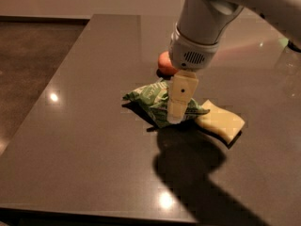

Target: Move green jalapeno chip bag near sponge

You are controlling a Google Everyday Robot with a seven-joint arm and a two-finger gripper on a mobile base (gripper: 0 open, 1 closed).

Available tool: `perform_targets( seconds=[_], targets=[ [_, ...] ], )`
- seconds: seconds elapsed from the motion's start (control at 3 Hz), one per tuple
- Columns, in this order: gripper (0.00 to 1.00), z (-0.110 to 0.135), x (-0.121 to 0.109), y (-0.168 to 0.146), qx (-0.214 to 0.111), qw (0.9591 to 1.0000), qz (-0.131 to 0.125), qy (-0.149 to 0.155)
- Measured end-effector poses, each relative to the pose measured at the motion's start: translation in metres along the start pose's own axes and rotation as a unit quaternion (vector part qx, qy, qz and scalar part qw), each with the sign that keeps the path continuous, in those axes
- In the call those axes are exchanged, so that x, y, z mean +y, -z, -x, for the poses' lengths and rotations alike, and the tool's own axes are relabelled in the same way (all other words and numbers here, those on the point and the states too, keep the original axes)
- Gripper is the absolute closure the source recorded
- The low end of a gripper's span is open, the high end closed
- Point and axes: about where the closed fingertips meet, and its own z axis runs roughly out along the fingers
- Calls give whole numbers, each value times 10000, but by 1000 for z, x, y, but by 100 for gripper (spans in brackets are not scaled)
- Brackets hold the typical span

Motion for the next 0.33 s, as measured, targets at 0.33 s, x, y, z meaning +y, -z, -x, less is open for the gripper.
perform_targets(
  seconds=[0.33],
  targets=[
    [0, 0, 0, 0, 0, 10000, 0, 0]
  ],
)
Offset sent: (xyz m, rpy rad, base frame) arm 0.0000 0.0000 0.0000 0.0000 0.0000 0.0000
